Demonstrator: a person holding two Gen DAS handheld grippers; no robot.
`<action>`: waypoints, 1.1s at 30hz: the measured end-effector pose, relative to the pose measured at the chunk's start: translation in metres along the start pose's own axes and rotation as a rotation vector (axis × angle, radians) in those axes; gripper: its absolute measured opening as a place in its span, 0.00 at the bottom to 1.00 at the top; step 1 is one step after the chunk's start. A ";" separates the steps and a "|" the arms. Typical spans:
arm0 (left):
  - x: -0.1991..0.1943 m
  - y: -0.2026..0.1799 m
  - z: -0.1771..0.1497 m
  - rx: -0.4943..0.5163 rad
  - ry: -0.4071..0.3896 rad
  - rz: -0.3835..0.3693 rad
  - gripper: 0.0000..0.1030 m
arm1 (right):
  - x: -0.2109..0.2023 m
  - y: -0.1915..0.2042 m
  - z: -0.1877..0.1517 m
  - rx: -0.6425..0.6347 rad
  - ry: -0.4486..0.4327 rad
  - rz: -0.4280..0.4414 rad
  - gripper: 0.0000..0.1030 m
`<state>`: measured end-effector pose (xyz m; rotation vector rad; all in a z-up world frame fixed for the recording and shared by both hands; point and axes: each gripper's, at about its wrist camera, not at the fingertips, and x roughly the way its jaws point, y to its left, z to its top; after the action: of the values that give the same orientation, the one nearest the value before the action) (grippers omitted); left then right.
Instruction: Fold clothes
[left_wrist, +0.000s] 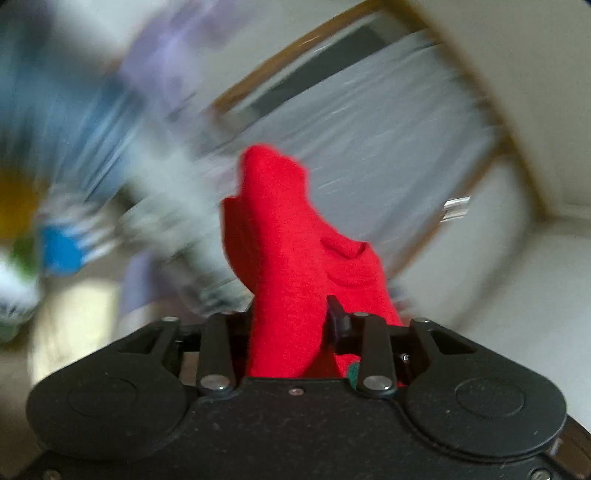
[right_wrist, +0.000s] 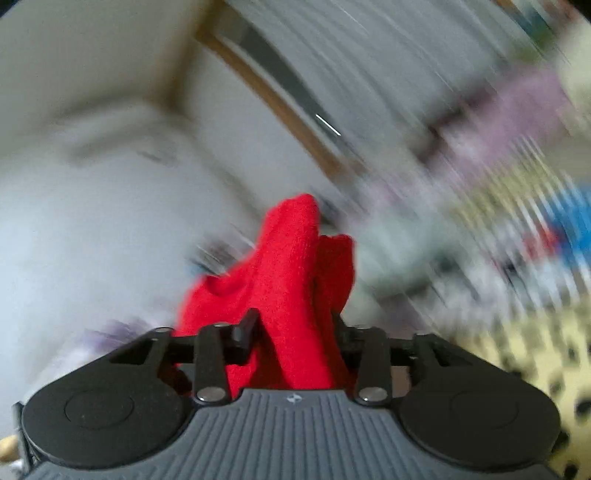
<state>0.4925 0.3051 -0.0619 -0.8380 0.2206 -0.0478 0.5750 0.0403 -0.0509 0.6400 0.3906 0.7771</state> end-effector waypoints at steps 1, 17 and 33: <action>0.014 0.015 -0.008 -0.006 0.042 0.121 0.55 | 0.022 -0.016 -0.005 0.045 0.079 -0.095 0.51; -0.130 -0.005 -0.059 0.049 0.110 0.110 0.76 | -0.122 0.024 -0.059 -0.168 0.145 -0.223 0.83; -0.295 -0.123 -0.205 0.524 0.349 0.261 0.98 | -0.357 0.113 -0.132 -0.203 0.281 -0.655 0.99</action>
<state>0.1662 0.1109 -0.0521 -0.2691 0.6159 -0.0051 0.2095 -0.1152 -0.0407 0.1820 0.7227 0.2680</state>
